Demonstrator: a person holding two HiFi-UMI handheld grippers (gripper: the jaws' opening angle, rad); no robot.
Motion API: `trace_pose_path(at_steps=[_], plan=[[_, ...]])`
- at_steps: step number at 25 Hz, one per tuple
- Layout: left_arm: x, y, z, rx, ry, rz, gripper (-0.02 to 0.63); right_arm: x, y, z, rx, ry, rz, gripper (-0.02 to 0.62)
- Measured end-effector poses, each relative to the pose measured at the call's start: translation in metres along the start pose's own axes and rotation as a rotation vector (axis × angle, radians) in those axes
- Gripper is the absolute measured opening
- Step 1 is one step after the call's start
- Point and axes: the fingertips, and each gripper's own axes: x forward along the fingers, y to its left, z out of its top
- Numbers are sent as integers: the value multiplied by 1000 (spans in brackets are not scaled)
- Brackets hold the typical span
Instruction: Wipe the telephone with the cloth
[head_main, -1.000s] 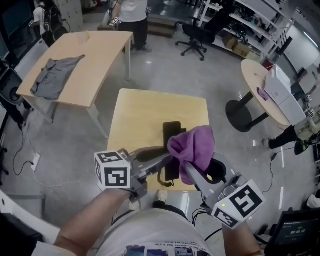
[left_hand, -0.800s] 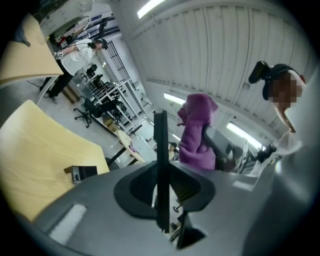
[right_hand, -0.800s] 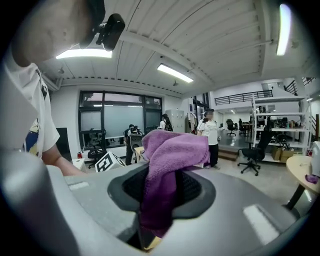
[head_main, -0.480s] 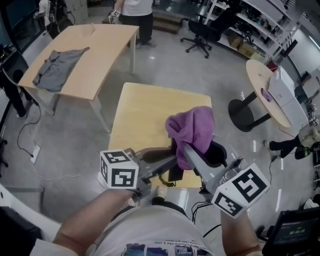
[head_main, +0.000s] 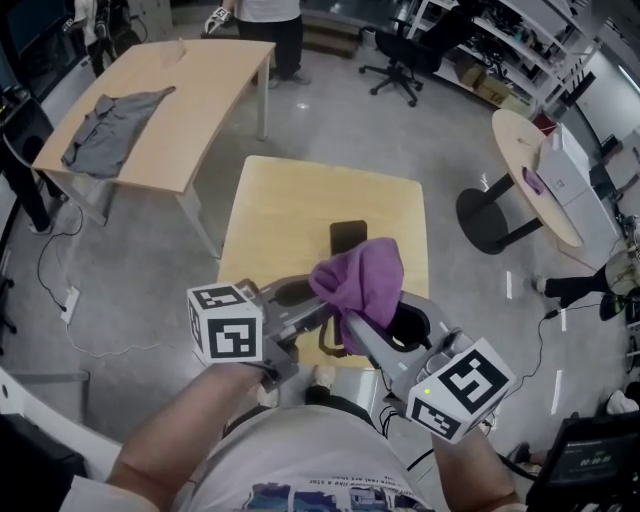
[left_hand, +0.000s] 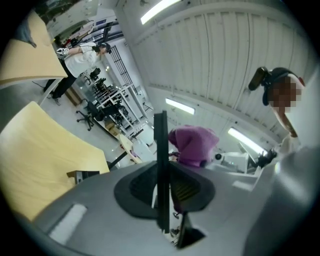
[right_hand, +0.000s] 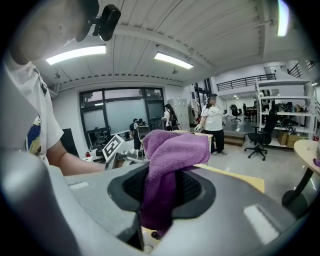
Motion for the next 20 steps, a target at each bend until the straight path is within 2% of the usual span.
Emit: trace_pose_path(at_steps=[14,17,20], plan=[[-6,0,22,-14,-58,-5,80,-14,19,-70,62,134,41,114],[-6,-1,25,1,-57,-4,80,-21,19,-72,63,134,45,114],[-7,0,25,13,-50,-4,80,-35,11,-54,50,86,20,114]])
